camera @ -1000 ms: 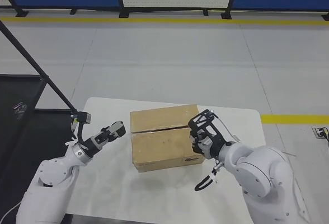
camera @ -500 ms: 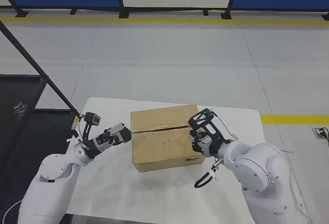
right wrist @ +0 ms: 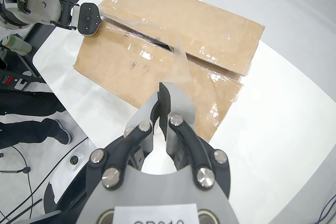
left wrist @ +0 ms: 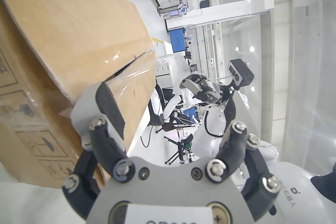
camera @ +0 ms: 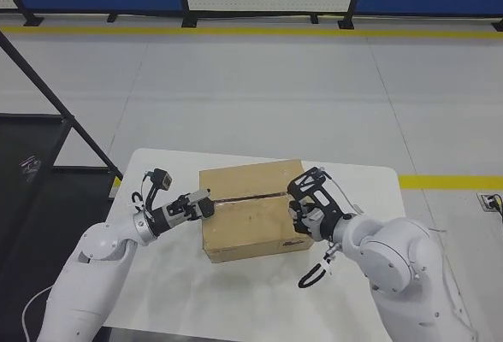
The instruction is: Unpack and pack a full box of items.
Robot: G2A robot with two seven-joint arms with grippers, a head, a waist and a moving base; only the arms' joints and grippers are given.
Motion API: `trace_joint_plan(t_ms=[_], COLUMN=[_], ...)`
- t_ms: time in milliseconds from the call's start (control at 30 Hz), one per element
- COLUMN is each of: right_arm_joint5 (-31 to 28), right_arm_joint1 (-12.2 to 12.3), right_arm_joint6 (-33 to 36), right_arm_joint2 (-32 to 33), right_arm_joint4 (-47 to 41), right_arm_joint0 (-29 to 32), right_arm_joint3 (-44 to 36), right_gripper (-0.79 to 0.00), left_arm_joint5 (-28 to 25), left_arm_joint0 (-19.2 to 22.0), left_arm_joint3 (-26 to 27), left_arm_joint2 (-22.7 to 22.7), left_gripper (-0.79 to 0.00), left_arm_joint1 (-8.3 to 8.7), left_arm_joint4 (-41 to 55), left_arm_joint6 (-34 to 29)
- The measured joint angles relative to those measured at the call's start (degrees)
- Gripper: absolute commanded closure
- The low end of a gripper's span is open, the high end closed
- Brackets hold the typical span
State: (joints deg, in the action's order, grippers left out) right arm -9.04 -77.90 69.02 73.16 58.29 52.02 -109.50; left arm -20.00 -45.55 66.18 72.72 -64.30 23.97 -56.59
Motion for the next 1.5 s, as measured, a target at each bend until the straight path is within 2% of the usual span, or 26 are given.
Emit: trace_joint_plan(t_ms=[200, 300, 633, 1133, 1500], right_arm_joint5=[0.69, 1.50, 3.47, 6.26, 8.68], right_arm_joint1=[0.36, 0.54, 0.92, 1.64, 2.03], right_arm_joint6=[0.84, 1.42, 2.17, 2.17, 2.44], right_arm_joint2=[-0.01, 0.24, 0.27, 0.13, 0.17], right_arm_joint4=[-0.48, -0.71, -2.35, -1.20, -0.84], right_arm_joint0=[0.47, 0.56, -1.58, -2.22, -2.75], right_arm_joint3=[-0.82, -1.03, 2.16, 1.92, 1.79], right_gripper=[0.000, -0.025, 0.000, 0.000, 0.000], left_arm_joint5=[-0.22, -0.24, -0.17, -0.36, -0.63], left_arm_joint0=[0.77, 1.01, 1.79, 2.73, 3.16], left_arm_joint3=[-0.93, -1.03, -2.10, -4.39, -4.94], left_arm_joint2=[-0.49, -0.51, -0.94, 0.05, 0.20], left_gripper=[-0.785, -0.785, -0.785, -0.785, -0.785], left_arm_joint1=[-0.17, -0.21, -0.45, -0.18, -0.11], left_arm_joint4=[0.43, 0.74, 1.63, 5.95, 6.23], left_arm_joint6=[0.39, 0.62, 1.63, -4.97, -5.17])
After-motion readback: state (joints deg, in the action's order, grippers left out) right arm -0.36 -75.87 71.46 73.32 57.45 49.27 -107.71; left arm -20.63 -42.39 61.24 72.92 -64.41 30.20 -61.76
